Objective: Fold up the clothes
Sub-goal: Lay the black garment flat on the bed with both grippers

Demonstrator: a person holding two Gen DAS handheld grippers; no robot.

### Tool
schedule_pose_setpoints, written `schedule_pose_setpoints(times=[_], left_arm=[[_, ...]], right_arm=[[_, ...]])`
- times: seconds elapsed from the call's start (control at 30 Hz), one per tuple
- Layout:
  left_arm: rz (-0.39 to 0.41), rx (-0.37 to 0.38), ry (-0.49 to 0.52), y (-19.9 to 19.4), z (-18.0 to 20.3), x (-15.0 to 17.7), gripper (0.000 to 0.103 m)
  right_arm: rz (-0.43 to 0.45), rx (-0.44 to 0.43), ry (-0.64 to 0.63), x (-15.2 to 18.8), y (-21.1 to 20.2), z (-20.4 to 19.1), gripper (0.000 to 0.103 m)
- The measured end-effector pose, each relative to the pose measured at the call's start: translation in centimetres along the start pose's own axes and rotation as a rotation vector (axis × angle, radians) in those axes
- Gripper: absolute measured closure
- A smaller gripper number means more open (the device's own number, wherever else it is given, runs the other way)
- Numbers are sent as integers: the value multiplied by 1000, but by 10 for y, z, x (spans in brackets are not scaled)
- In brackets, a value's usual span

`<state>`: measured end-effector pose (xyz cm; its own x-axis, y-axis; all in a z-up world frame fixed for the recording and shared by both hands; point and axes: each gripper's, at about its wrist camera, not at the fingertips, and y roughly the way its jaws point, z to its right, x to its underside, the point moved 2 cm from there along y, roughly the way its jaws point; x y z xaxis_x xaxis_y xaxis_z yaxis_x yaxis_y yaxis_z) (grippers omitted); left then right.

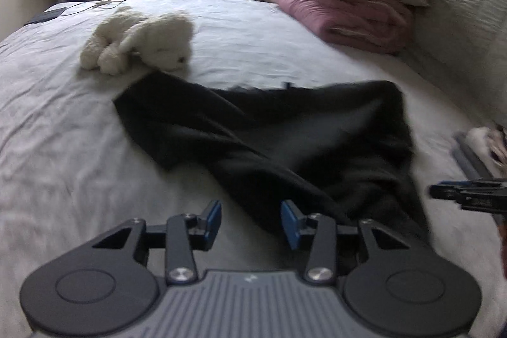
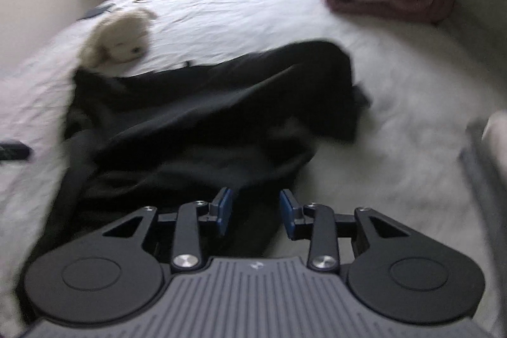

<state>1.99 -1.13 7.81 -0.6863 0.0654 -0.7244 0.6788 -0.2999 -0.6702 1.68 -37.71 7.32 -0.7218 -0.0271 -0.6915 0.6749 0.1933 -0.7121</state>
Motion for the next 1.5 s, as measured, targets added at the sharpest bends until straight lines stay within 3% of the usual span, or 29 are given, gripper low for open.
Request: schedule_pose_setpoints(times=[0.3, 0.63, 0.7, 0.77, 0.83, 0.87, 0.9, 1.03, 1.17, 1.27, 1.37, 1.5], left_arm=[[-20, 60, 100, -38, 41, 73, 51], [-60, 47, 163, -33, 59, 108, 53], [-67, 45, 172, -29, 60, 112, 60], [-75, 49, 170, -24, 59, 112, 83], [-85, 55, 141, -22, 54, 110, 98], [-91, 58, 122, -22, 51, 108, 98], [-91, 63, 97, -24, 47, 105, 98], [-46, 124, -65, -60, 14, 75, 99], [7, 237, -263, -116, -32, 50, 99], [11, 249, -315, -150, -53, 51, 99], [-64, 207, -328, -155, -59, 69, 99], [-187, 157, -314, -136, -52, 96, 99]], right_arm=[[-32, -163, 71, 71, -59, -20, 66], [-72, -258, 10, 115, -68, -45, 66], [-73, -279, 14, 118, -65, -48, 66], [-66, -303, 11, 119, -61, -53, 66], [-78, -288, 5, 119, -51, -60, 68], [-88, -268, -3, 119, -46, -63, 91], [-88, -252, -14, 119, -44, -65, 99], [-29, -235, -12, 107, -64, -61, 99], [75, -252, 62, 79, -121, -35, 99], [130, -269, 83, 68, -171, -16, 99], [105, -252, 103, 74, -200, 4, 99], [18, -151, 144, 101, -198, 26, 99]])
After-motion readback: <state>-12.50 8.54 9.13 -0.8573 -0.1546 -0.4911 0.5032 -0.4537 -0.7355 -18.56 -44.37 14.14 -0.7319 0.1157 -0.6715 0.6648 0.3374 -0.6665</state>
